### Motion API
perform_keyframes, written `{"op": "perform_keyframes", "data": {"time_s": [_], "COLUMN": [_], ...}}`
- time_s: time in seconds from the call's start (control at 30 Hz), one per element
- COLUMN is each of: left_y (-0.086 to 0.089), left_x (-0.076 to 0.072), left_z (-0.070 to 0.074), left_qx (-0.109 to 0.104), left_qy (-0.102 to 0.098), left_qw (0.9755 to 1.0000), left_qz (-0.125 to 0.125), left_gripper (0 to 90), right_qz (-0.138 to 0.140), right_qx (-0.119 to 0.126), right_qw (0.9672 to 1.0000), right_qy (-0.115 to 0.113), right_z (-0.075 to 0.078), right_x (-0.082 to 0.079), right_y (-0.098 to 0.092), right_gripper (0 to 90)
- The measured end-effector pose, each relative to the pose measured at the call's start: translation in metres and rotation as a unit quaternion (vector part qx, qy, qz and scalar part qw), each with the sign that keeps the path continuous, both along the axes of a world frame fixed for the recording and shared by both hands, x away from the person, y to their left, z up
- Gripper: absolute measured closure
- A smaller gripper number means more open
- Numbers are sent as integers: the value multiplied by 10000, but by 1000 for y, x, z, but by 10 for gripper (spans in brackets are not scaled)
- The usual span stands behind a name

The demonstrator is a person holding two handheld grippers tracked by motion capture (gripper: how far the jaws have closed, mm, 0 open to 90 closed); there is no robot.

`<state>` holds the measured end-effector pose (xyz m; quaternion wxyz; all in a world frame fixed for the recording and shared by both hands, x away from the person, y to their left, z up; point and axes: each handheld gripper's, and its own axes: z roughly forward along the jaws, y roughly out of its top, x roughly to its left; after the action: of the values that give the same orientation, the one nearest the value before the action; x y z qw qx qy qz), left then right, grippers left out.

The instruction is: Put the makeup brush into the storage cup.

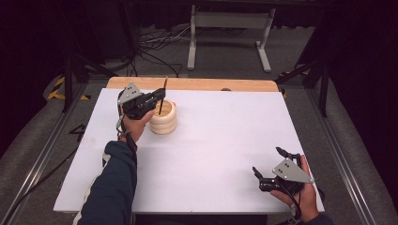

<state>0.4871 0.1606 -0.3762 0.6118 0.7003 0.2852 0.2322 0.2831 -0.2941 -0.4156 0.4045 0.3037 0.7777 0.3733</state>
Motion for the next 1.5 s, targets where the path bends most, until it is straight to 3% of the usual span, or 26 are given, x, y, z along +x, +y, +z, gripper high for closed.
{"op": "perform_keyframes", "data": {"time_s": [0.5,0.63,1.0,1.5], "left_y": [5,5,10,14], "left_x": [-1,-2,-11,-23], "left_z": [3,5,15,27], "left_qx": [-43,57,79,285], "left_qy": [-15,28,-152,-196], "left_qw": [10000,10000,9997,9975], "left_qz": [39,24,201,610], "left_gripper": [806,774,697,323], "right_qz": [15,18,54,50], "right_qx": [-17,-17,-71,-54], "right_qw": [10000,10000,9999,10000], "right_qy": [30,33,53,50], "right_z": [-1,-1,-1,-1], "right_x": [1,1,0,0], "right_y": [0,0,2,1], "right_gripper": [38,38,38,38]}}
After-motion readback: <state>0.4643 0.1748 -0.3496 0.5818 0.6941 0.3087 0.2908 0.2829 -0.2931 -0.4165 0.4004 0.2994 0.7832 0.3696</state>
